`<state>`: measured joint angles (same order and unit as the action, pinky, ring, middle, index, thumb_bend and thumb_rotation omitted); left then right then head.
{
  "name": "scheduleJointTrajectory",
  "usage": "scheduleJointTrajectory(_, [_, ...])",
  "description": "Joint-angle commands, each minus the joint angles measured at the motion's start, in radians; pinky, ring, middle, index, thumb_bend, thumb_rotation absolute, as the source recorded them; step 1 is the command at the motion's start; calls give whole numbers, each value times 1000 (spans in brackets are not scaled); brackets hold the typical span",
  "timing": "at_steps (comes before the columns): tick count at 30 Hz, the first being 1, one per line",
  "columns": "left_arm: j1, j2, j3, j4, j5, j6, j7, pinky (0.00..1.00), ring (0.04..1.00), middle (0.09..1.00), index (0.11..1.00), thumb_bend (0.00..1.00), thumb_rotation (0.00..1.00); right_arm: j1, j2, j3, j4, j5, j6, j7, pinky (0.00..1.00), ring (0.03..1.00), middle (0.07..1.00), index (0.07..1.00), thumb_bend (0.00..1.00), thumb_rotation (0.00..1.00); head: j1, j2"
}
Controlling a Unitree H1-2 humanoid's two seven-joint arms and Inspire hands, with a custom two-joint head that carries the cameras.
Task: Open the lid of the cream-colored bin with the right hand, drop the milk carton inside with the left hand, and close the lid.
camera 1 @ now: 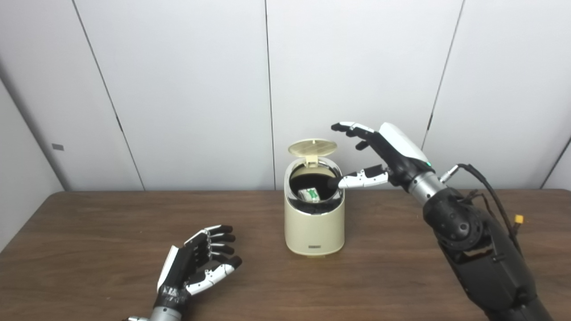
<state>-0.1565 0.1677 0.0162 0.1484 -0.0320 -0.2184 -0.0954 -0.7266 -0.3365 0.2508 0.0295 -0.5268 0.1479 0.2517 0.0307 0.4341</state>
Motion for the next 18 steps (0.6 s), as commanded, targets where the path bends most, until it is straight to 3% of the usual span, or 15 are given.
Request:
scheduleJointTrajectory(1, [-2,-4,2,0,12,-17,10,540,614,694,748,726,219,-80,-25,9,-22,-9,-18,35,803,915,886,855,691,516,2,1])
scheduleJointTrajectory(10, [-3,-7,4,7,12,-24,1,535,612,694,753,722,229,-104,-42,57,-55,-16,-12,150,777,908,871,833,726,495,14,5])
scheduleJointTrajectory(18, [-4,-10,2,11,21,-16,5,535,612,694,755,720,232,-85,-76,70,-81,-30,-97,172,812,958,854,825,742,483,23,10])
